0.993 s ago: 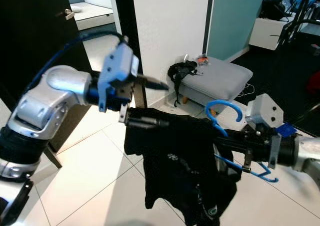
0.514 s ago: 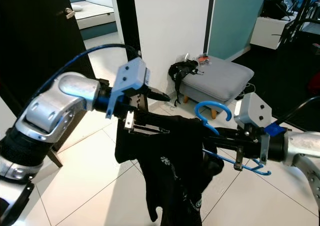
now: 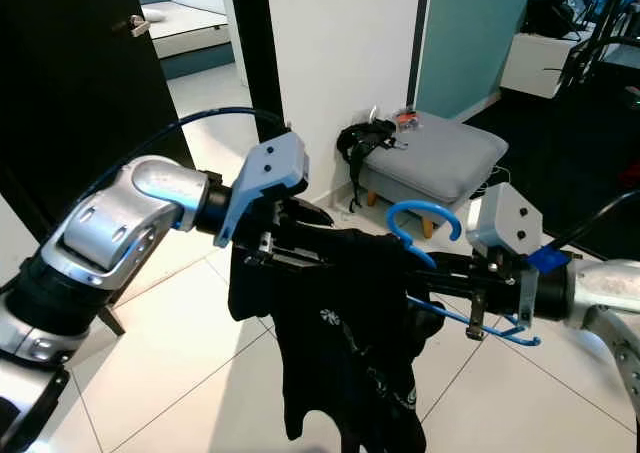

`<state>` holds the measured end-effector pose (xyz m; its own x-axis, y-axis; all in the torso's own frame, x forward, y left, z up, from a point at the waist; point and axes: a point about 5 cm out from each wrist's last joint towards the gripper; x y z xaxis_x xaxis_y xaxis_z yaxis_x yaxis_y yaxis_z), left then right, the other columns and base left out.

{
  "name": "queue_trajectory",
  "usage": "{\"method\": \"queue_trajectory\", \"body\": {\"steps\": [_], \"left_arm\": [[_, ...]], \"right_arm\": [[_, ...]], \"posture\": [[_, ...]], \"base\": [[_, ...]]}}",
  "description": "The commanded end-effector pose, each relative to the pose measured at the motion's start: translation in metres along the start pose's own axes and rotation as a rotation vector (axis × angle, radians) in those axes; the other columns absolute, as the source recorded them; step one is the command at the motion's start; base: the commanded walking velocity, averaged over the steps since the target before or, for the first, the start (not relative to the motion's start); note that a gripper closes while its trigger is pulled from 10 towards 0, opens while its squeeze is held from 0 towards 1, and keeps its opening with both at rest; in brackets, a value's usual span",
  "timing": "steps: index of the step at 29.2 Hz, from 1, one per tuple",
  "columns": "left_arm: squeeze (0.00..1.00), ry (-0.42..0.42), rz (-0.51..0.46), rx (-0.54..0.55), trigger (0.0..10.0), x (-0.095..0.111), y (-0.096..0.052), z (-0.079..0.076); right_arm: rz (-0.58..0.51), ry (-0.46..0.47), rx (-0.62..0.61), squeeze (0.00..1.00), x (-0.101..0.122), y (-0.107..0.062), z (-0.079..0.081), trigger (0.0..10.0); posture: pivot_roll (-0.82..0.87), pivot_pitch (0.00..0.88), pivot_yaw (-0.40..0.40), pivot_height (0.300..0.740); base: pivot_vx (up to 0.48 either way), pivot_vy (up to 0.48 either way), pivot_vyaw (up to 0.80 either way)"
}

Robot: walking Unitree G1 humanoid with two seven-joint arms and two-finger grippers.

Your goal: Hang hanger

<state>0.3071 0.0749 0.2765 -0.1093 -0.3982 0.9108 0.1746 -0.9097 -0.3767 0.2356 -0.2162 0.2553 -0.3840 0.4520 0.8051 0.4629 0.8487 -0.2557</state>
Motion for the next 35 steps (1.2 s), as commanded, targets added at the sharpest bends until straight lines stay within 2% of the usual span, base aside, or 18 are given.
{"method": "queue_trajectory", "body": {"steps": [1,10,22,23,24,29,35], "left_arm": [[0.00,-0.028,0.033,-0.005,0.0,-0.009,0.002,0.000],[0.00,-0.026,0.065,0.032,0.0,-0.014,0.006,0.001],[0.00,-0.011,0.027,0.074,0.0,-0.010,0.005,0.007],[0.00,-0.007,0.020,0.079,0.0,-0.010,0.004,0.008],[0.00,0.000,0.012,0.085,0.0,-0.009,0.004,0.009],[0.00,0.041,-0.045,0.113,0.0,-0.002,0.001,0.014],[0.00,0.095,-0.083,0.164,0.0,0.000,-0.012,0.026]], "right_arm": [[-0.026,-0.055,0.024,0.00,0.010,0.004,0.001,10.0],[-0.063,-0.069,0.020,0.00,0.017,0.008,0.000,10.0],[-0.052,-0.035,-0.020,0.00,0.013,0.010,-0.003,10.0],[-0.049,-0.018,-0.027,0.94,0.012,0.010,-0.004,10.0],[-0.046,-0.005,-0.034,1.00,0.012,0.010,-0.005,10.0],[-0.040,0.016,-0.058,1.00,0.009,0.008,-0.007,10.0],[-0.001,0.033,-0.128,1.00,0.002,-0.009,-0.012,10.0]], "posture": [[0.10,0.000,0.046,0.740],[0.10,0.000,0.045,0.740],[0.09,0.000,0.044,0.740],[0.09,0.000,0.044,0.740],[0.09,0.000,0.044,0.740],[0.09,0.000,0.041,0.740],[0.10,0.000,0.039,0.740]], "base": [[0.000,0.000,0.00],[0.000,0.000,0.00],[0.000,0.000,0.00],[0.000,0.000,0.00],[0.000,0.000,0.00],[0.000,0.000,0.00],[0.000,0.000,0.00]]}}
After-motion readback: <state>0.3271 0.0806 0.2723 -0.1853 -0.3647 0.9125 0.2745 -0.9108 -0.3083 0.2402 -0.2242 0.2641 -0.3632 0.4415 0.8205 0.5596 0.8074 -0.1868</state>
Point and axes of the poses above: a point about 5 cm out from each wrist's last joint towards the gripper, its own y axis pointing out of the wrist towards the gripper, its own x axis along the axis of the wrist's last joint, z = x × y, and after that the axes turned 14 degrees about -y, right-handed
